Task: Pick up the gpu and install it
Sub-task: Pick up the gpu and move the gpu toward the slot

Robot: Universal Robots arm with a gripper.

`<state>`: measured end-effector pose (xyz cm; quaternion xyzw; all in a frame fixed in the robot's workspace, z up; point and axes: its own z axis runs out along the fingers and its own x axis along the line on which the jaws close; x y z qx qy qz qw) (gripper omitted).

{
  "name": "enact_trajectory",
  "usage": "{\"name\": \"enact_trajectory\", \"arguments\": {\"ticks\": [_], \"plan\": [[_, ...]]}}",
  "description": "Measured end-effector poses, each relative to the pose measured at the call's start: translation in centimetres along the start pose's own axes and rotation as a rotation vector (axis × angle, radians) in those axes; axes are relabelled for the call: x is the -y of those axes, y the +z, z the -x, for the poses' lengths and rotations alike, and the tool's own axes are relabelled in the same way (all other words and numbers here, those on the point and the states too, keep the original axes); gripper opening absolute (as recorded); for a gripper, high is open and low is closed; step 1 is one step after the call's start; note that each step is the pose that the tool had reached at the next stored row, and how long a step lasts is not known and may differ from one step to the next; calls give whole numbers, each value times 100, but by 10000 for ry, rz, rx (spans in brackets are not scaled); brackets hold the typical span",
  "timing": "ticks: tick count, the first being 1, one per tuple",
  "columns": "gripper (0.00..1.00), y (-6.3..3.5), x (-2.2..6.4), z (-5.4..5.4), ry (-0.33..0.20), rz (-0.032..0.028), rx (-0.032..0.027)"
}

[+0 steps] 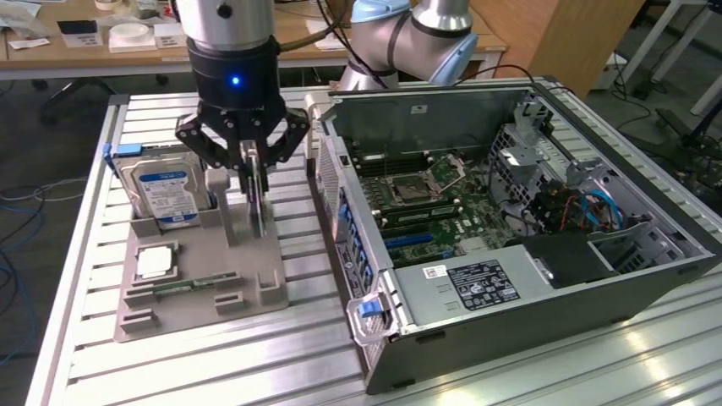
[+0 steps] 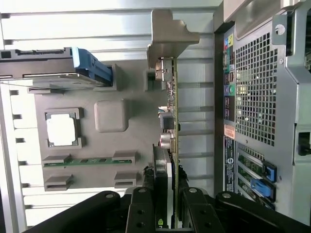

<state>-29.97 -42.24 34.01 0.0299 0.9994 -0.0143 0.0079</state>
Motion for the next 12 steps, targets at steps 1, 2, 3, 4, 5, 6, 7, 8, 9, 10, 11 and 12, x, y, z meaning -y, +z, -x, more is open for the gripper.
{"name": "enact_trajectory", "arguments": {"ticks": [1, 2, 3, 4, 5, 6, 7, 8, 9, 10, 11, 12], "plan": [[28, -33, 1, 1, 0, 0, 0], [28, -66, 2, 1, 0, -1, 0], [28, -93, 3, 2, 0, 0, 0], [28, -121, 3, 2, 0, 0, -1], [28, -149, 4, 2, 0, 0, 1], [28, -180, 5, 3, 0, 0, 1], [28, -215, 6, 4, 0, 0, 0], [28, -253, 7, 4, 0, -1, -1], [28, -288, 8, 5, 0, 0, 0], [28, -321, 9, 5, 0, 1, 0], [28, -357, 10, 6, 0, 0, 0], [28, -393, 11, 7, 0, 0, 0]]}}
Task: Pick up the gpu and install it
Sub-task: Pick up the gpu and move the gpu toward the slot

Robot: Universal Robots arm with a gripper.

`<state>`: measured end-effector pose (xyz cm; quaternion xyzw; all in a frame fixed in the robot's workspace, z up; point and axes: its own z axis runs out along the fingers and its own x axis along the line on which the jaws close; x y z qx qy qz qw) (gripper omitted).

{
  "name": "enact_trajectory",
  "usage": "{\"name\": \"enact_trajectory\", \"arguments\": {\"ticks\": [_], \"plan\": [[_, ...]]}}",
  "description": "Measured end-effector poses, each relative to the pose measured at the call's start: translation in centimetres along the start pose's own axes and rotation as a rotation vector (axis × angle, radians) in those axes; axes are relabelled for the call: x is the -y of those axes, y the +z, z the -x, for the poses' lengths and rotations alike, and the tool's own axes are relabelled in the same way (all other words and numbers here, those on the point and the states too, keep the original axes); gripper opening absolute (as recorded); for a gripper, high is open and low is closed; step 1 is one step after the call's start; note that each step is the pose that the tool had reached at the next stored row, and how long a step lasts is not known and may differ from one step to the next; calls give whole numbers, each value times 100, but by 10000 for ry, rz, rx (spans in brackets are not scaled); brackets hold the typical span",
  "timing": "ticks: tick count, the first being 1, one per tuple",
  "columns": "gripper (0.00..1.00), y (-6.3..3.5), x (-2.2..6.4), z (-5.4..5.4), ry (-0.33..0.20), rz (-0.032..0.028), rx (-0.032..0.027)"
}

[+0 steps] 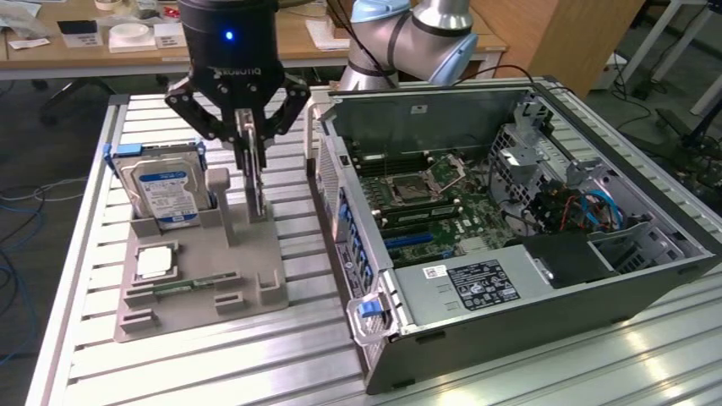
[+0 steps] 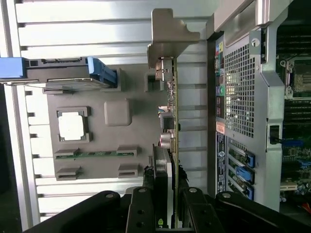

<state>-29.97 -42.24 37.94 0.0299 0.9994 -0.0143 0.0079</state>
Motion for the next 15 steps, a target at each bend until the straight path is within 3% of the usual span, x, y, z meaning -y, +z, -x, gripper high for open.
{"name": "enact_trajectory", "arguments": {"ticks": [3, 8, 15], "plan": [[28, -88, 2, 1, -41, 1, 0], [28, -119, 3, 2, -377, 5, 9], [28, -323, 9, 5, -424, 7, 12]]}}
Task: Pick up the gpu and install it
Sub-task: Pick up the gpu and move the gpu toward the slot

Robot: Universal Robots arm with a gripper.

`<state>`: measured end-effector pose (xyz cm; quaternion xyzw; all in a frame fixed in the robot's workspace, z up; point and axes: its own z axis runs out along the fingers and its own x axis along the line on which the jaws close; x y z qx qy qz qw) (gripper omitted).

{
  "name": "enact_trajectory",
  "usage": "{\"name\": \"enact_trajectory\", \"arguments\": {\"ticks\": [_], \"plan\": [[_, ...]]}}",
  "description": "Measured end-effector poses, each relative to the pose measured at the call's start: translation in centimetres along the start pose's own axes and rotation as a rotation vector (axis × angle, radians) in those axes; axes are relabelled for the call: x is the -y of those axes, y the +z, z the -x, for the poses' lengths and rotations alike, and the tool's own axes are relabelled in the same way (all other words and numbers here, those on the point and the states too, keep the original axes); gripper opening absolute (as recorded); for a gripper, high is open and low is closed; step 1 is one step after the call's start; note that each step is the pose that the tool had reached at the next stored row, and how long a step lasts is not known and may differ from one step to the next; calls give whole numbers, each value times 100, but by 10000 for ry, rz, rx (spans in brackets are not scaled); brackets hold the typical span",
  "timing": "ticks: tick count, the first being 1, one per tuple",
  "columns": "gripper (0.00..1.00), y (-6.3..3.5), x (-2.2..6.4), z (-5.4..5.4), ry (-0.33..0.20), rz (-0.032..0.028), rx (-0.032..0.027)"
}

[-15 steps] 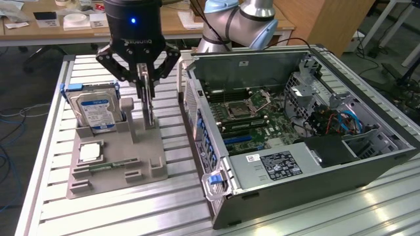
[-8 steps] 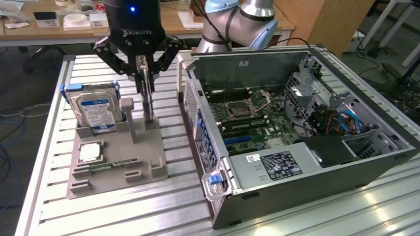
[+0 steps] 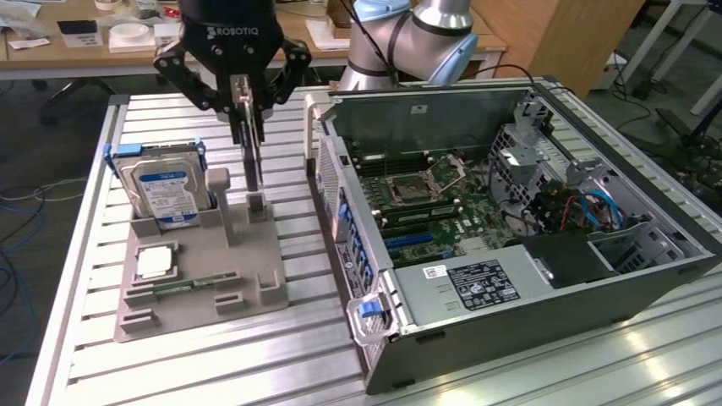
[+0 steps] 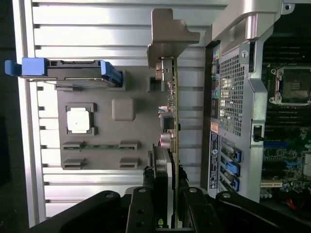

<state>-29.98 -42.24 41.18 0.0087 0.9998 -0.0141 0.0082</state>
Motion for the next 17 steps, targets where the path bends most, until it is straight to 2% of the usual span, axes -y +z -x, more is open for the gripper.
{"name": "enact_trajectory", "arguments": {"ticks": [5, 9, 17], "plan": [[28, -125, 4, 2, -4, 1, 0], [28, -126, 3, 2, -3, 50, -1], [28, -125, 2, 52, -3, 51, -2]]}}
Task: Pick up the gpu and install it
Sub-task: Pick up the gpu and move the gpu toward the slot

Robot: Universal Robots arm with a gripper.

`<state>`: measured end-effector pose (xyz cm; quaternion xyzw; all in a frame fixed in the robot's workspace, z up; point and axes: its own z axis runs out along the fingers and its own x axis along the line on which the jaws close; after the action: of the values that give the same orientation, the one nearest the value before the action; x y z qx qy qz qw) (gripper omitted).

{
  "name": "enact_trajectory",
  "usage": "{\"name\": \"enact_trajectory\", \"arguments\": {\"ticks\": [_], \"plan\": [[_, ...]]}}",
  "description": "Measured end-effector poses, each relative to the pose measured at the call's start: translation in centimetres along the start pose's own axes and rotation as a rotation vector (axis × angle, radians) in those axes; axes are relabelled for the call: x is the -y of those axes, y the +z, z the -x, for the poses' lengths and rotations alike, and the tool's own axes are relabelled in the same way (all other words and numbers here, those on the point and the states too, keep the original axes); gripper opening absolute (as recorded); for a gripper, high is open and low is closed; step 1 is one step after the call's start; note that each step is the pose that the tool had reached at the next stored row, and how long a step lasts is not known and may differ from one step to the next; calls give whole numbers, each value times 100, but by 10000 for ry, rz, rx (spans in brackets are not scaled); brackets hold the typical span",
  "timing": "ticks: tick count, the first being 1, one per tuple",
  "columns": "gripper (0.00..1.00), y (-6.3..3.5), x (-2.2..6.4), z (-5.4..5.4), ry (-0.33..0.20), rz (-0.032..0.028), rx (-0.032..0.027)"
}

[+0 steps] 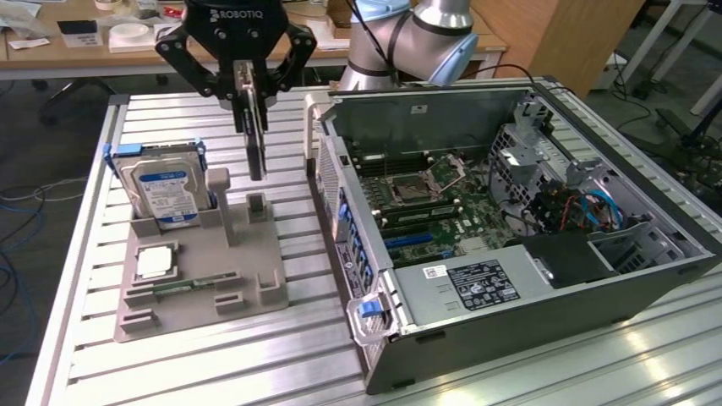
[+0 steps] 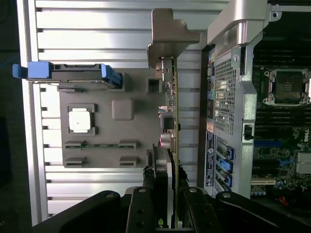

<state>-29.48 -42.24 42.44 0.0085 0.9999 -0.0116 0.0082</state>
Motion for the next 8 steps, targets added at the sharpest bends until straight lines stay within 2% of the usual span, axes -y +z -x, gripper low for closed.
{"name": "enact_trajectory", "arguments": {"ticks": [8], "plan": [[28, 3, -1, 99, -1, 0, 0]]}}
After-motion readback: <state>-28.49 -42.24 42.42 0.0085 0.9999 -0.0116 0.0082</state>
